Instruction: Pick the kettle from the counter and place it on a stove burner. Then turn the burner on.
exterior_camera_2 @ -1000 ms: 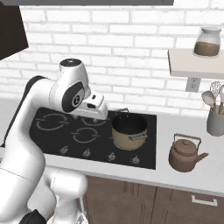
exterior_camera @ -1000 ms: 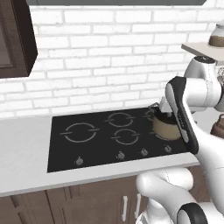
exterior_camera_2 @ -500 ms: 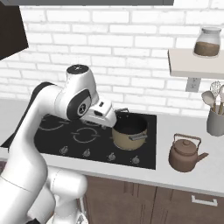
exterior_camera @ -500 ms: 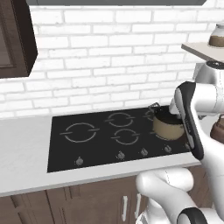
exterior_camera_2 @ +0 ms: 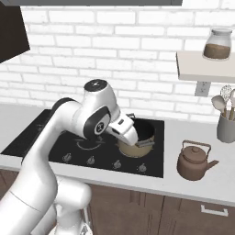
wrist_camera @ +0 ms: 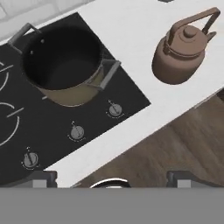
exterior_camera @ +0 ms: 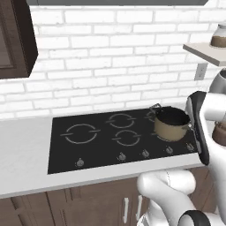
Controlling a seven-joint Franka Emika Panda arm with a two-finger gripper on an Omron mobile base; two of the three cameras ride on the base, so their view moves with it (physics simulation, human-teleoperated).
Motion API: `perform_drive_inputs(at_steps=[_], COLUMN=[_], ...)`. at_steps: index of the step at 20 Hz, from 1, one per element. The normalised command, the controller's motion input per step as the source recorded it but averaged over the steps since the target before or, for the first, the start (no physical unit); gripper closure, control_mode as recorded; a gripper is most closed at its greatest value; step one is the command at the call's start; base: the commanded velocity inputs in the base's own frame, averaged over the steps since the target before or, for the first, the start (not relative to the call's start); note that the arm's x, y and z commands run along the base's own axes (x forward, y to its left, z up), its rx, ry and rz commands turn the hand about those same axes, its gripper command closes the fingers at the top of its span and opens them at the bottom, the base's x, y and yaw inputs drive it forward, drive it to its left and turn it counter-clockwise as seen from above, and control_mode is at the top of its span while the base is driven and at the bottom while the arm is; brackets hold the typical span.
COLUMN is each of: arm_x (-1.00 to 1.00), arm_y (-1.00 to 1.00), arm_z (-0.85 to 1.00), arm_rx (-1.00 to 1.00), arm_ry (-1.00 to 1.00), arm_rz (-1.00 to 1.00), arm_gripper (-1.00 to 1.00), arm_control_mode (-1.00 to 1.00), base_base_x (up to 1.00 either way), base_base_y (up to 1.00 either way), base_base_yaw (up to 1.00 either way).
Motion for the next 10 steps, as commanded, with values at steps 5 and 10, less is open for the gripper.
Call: perform_drive_inputs(at_steps=[5,10], arm_x=[0.00,0.01], arm_y=[-0.95,-0.92], arm_z=[-0.01,-0.01], arm_rx=[0.07,0.09], arm_ry=[0.11,0.18], arm_rz=[-0.48,-0.41], arm_gripper=[-1.00,-1.00], arm_control_mode=[-1.00,-1.00], base_base_x=[0.00,0.00], base_base_y=[0.00,0.00], base_base_yaw=[0.00,0.00])
